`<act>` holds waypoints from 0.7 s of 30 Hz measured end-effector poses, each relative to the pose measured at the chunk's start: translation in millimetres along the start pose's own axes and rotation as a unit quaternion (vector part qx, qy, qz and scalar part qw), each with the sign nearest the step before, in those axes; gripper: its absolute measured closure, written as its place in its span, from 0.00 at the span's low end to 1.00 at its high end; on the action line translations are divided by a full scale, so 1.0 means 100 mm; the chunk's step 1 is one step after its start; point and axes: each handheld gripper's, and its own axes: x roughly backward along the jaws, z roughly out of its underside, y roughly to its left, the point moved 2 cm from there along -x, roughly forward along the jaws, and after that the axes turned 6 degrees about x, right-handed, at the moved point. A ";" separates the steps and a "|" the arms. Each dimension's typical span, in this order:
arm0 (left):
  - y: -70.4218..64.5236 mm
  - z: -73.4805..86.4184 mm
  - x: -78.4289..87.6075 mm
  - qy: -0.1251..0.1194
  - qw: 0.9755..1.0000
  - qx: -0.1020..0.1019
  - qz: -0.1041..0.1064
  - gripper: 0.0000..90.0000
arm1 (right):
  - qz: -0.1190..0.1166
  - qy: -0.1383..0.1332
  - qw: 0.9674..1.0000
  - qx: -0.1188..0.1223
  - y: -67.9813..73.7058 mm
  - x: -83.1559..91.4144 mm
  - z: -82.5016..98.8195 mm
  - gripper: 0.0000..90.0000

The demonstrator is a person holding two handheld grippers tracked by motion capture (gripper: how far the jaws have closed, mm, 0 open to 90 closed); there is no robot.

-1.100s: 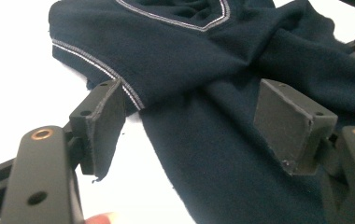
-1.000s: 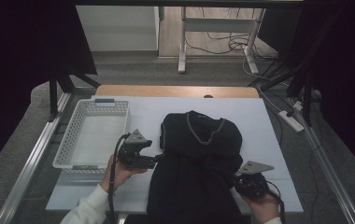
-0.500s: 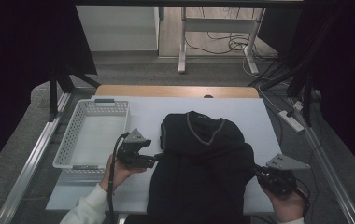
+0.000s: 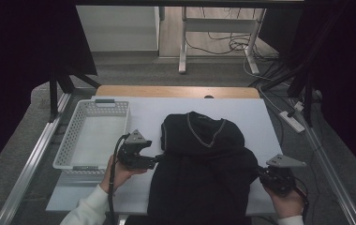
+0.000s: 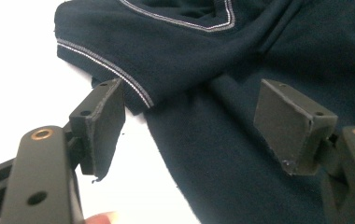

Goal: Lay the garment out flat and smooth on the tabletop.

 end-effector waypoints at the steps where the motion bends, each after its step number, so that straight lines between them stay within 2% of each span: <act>1: 0.00 0.00 0.00 0.000 1.000 0.000 0.000 0.29 | 0.003 0.001 1.000 -0.001 -0.02 0.01 0.01 0.94; 4: 0.01 0.00 0.01 -0.001 1.000 0.001 0.000 0.29 | 0.016 0.001 1.000 -0.002 -0.08 0.07 0.01 0.94; 8: 0.01 0.00 0.01 -0.003 1.000 0.002 -0.001 0.29 | 0.031 -0.020 0.999 -0.011 -0.19 0.26 -0.03 0.94; 10: 0.01 0.00 0.01 -0.002 1.000 0.001 -0.001 0.29 | 0.038 -0.022 0.999 -0.013 -0.21 0.30 -0.02 0.94; 18: 0.00 0.00 0.00 0.000 1.000 0.000 -0.001 0.29 | 0.017 -0.006 1.000 -0.019 -0.18 0.13 0.09 0.93; 21: 0.00 0.00 -0.01 0.000 1.000 0.001 -0.001 0.29 | 0.014 -0.010 1.000 -0.024 -0.18 0.13 0.09 0.84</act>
